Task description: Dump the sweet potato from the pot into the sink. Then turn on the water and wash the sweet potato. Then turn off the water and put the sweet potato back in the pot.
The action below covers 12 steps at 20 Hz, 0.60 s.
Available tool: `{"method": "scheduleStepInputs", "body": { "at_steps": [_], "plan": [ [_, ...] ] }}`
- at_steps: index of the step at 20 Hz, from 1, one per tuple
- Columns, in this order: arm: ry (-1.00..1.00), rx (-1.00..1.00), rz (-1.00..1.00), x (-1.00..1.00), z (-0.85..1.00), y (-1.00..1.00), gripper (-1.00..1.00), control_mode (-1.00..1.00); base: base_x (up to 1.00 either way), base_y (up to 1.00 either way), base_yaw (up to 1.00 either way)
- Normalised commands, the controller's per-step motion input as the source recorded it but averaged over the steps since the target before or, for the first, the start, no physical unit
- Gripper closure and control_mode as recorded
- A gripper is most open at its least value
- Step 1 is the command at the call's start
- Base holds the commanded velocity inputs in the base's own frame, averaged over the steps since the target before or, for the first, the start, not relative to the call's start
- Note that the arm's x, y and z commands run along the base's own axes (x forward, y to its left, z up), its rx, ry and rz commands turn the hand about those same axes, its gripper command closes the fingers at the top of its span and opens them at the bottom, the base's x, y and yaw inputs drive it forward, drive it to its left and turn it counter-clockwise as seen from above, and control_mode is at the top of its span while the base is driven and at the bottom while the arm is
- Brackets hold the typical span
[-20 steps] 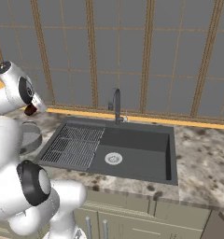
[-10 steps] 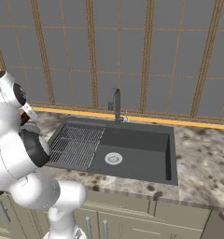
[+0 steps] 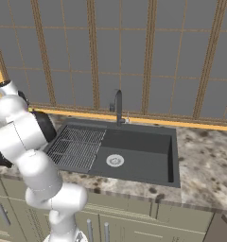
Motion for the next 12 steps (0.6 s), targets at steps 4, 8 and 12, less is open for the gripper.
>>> {"method": "scheduleStepInputs", "body": {
  "at_steps": [4, 8, 12],
  "plan": [
    [0.02, -0.01, 0.0, 0.08, -0.64, 0.43, 1.0, -1.0, 0.0, 0.0, 0.0],
    [0.03, -0.01, 0.0, 0.21, -0.58, 0.26, 1.0, -1.0, 0.0, 0.0, 0.0],
    [0.0, 0.0, 0.0, 0.2, -0.49, 0.13, 1.0, -1.0, 0.0, 0.0, 0.0]
  ]
}}
